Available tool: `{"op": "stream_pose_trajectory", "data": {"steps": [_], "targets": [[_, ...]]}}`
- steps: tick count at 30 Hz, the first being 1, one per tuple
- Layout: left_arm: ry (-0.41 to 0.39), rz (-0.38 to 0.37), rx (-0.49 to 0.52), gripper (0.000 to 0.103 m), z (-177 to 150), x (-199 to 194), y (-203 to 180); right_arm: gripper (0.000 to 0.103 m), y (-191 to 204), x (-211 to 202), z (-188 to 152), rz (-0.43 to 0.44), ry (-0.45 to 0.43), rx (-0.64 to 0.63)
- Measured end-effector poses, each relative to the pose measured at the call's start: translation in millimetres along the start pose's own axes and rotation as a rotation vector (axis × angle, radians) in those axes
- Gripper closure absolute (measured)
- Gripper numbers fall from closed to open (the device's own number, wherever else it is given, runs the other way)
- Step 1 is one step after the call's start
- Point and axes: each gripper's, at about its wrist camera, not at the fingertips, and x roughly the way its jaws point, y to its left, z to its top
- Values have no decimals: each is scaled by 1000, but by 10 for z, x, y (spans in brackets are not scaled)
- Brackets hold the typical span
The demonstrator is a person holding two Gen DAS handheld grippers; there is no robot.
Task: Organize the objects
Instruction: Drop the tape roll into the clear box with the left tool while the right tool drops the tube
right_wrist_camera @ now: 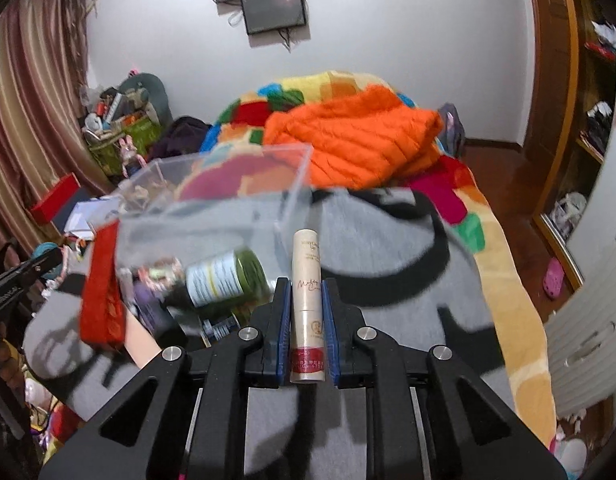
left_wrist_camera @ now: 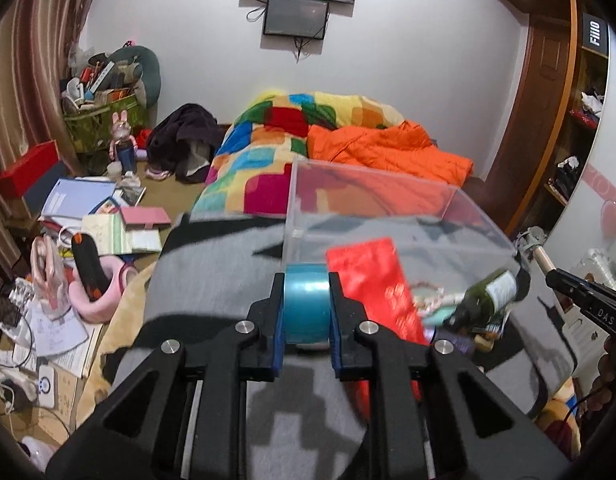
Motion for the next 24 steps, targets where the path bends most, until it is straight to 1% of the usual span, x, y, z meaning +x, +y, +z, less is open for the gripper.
{"op": "stream_pose_trajectory", "data": {"steps": [4,8,11,16,19,24], "targets": [[-15,-23,12,86,210,75,-70,89,105,44,218,23,-36,-29],[-11,-40,34,86,382,182,-151,89,232,139,404,56,-41,-61],[-1,-46,55,86,504,299,-214,89,304,255,526,88,-27,-79],[63,-65,75,86,651,606,-299,89,394,547,688,116,26,-104],[113,-75,84,86,699,800,-340,89,448,755,750,114,70,-130],[174,-68,113,86,739,1058,-399,89,512,1095,791,103,153,-169]]}}
